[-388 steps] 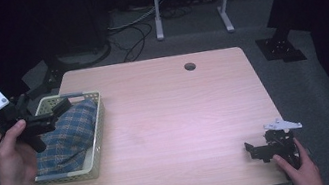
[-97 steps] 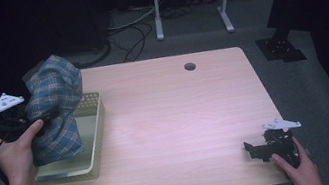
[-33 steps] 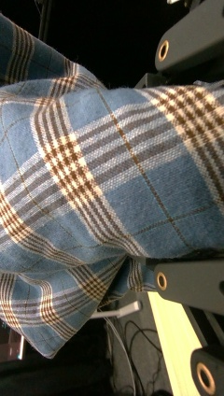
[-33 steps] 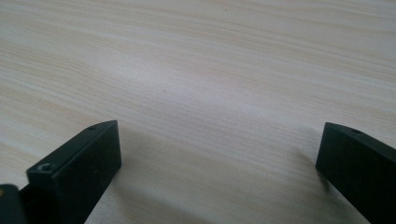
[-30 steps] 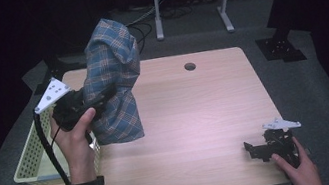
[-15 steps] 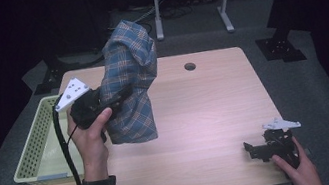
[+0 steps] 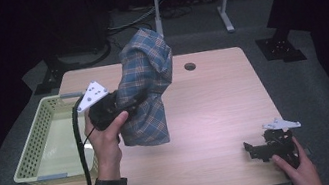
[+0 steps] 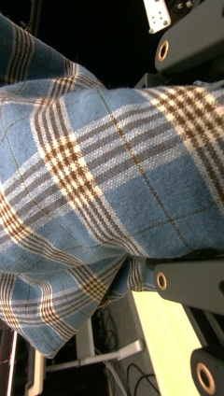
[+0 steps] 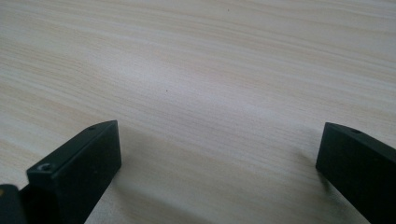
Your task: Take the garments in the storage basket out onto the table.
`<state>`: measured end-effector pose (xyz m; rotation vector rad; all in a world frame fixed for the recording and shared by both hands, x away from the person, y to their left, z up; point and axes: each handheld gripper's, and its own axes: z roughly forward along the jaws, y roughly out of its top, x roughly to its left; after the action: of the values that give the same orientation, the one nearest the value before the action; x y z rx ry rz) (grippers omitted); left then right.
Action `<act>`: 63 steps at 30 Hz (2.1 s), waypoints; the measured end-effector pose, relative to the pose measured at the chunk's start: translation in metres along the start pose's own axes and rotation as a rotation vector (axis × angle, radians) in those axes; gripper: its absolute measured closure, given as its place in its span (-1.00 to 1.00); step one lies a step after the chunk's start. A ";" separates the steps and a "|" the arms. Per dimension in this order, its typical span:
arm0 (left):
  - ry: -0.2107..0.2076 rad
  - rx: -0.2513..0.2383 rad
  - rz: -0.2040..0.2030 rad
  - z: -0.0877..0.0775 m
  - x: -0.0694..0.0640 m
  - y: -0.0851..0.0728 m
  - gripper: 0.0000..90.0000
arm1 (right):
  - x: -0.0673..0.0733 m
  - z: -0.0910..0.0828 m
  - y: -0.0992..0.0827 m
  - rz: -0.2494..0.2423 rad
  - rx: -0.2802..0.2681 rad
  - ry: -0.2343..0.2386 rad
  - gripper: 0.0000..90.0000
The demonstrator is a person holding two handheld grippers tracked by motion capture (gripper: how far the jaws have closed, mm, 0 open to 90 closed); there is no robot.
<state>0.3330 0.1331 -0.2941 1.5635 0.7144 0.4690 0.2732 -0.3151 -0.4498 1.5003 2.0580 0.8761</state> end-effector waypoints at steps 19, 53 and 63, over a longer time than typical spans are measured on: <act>-0.057 0.094 -0.013 0.043 -0.013 -0.044 -0.03 | 0.000 0.000 0.000 0.001 0.000 0.001 -1.00; -0.012 0.465 0.012 0.108 -0.026 -0.095 -0.04 | 0.000 0.000 0.000 0.001 0.001 0.000 -1.00; 0.010 0.551 0.026 0.120 -0.032 -0.098 -0.07 | 0.000 0.000 0.000 0.000 0.001 0.000 -1.00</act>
<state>0.3740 0.0248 -0.4025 2.0869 0.8794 0.3107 0.2731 -0.3151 -0.4498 1.5005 2.0591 0.8757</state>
